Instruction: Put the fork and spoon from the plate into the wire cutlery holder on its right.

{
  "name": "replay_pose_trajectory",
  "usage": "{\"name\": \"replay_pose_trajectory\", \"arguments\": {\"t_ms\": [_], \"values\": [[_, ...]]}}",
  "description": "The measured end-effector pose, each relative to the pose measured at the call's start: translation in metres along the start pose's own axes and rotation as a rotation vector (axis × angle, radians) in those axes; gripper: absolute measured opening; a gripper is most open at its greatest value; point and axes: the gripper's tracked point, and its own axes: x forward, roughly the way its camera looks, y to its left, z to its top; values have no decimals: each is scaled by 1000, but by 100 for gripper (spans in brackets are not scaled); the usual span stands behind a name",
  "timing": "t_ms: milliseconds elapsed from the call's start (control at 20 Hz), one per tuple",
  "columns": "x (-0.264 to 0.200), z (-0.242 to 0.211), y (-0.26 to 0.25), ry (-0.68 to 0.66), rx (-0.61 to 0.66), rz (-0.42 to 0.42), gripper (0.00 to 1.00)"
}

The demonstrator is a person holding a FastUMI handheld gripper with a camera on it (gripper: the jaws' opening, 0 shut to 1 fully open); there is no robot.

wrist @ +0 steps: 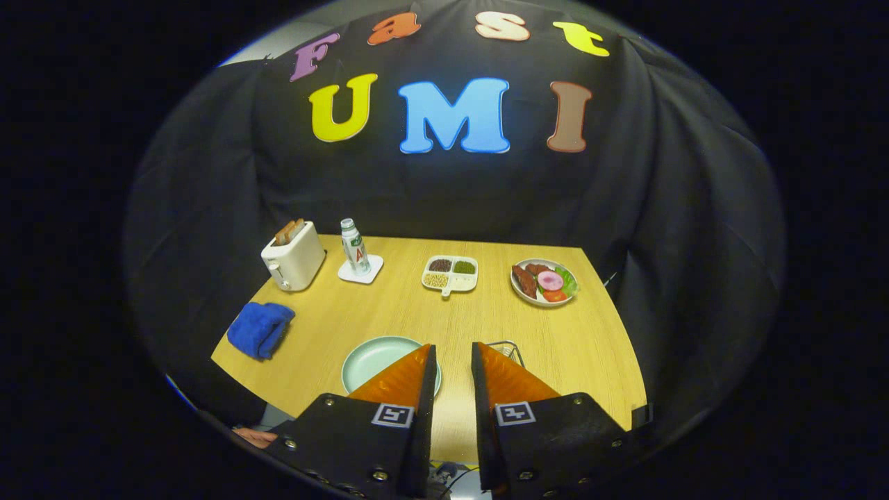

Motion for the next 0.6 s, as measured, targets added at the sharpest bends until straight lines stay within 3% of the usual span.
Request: {"name": "replay_pose_trajectory", "arguments": {"t_ms": [200,300,400,550,600], "values": [[-21,24,14,-198,-26,-42,29],[-30,30,23,-264,-55,-49,35],[-39,35,33,-317,-84,-63,36],[-43,41,41,-379,-89,-86,83],[-44,43,43,-395,-81,-93,86]]}}
